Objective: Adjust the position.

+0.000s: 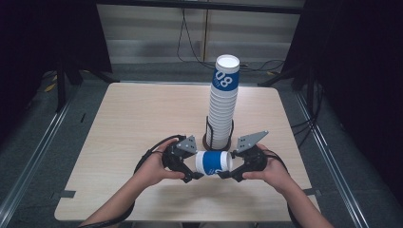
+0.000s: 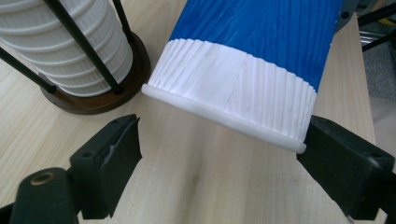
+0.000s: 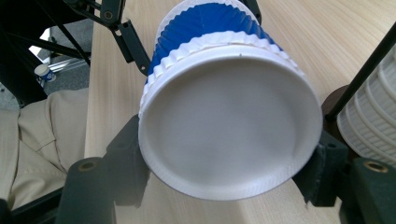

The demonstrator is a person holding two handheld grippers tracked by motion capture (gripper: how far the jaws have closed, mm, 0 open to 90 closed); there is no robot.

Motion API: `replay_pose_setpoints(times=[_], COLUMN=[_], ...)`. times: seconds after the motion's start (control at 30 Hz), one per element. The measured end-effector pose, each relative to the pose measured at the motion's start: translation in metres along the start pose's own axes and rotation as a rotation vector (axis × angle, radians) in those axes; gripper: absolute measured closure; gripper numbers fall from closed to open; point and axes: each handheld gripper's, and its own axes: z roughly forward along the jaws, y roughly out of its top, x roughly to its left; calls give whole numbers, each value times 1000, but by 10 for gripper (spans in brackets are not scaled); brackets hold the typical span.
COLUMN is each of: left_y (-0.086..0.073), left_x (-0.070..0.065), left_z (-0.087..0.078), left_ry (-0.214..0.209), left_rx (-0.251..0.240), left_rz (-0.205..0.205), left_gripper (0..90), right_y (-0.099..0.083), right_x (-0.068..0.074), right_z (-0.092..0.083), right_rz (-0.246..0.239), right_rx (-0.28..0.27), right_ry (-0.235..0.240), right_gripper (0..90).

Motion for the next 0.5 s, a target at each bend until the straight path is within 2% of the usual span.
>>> replay_pose_setpoints(times=[0.33, 0.5], left_y=[5, 7], left_x=[0, 1], left_z=[2, 2], left_ry=[-1, -17], left_rx=[12, -5], left_rz=[38, 32], left_gripper=[84, 86], right_y=[2, 3], right_x=[1, 0], right_z=[3, 3], right_rz=[-11, -18], right_rx=[12, 9], right_ry=[13, 11], right_gripper=[304, 304])
